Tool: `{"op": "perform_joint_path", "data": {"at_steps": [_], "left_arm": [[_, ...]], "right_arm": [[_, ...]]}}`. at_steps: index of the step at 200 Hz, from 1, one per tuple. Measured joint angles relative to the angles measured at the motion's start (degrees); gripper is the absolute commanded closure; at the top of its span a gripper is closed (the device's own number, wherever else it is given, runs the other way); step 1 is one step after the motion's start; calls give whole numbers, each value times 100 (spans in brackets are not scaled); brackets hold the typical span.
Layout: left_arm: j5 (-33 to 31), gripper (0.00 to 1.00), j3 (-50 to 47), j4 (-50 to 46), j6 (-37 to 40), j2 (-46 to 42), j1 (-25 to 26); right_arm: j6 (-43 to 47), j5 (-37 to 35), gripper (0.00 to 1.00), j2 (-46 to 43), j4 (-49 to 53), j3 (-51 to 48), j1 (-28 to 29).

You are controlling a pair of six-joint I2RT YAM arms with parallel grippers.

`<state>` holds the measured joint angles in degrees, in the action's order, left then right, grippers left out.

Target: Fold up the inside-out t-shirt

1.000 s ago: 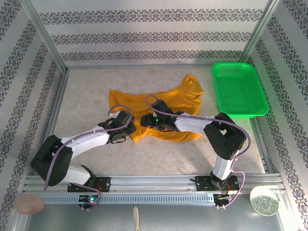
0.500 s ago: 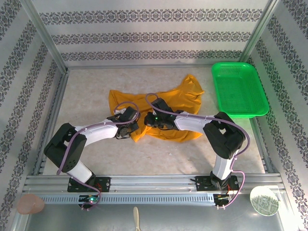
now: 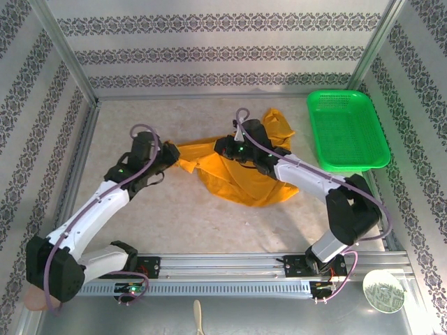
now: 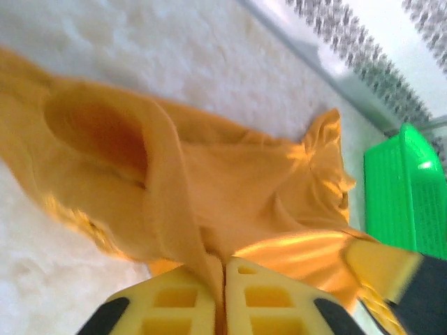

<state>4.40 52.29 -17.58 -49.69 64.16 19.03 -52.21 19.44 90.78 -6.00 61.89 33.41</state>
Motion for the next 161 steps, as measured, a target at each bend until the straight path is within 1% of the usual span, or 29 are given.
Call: {"op": "perform_joint_path", "data": {"at_steps": [8, 21, 30, 48, 71, 84, 95, 113, 126, 139, 149, 161], "left_arm": [[7, 77, 96, -76, 87, -15, -264], [15, 69, 315, -208, 278, 46, -638], [39, 68, 494, -286, 380, 142, -809], [245, 66, 850, -317, 621, 479, -1075], [592, 63, 986, -330, 732, 804, -1137], [678, 62, 820, -319, 715, 813, -964], [651, 60, 540, -254, 612, 734, -645], [555, 55, -66, -114, 308, 592, 146], [404, 55, -492, 98, 0, 590, 748], [238, 55, -800, 291, -278, 678, 1182], [79, 54, -920, 435, -481, 815, 1388], [-98, 54, -951, 612, -671, 1016, 1517]], "right_arm": [[-2, -101, 100, -68, 44, 0, -96], [-13, -264, 100, -105, 122, -2, -227], [-17, -380, 100, -107, 164, -2, -291], [-15, -494, 100, -107, 280, -2, -234], [-15, -514, 100, -101, 326, -2, -85], [-15, -509, 100, -83, 321, -4, -50], [-15, -514, 100, -55, 313, -13, -17], [-15, -516, 100, -24, 321, -55, -13], [-15, -529, 100, -24, 319, -94, -13], [-15, -531, 100, -24, 315, -133, -11], [-15, -533, 100, -24, 315, -166, 17], [-15, -535, 100, -26, 310, -216, 44]]}}
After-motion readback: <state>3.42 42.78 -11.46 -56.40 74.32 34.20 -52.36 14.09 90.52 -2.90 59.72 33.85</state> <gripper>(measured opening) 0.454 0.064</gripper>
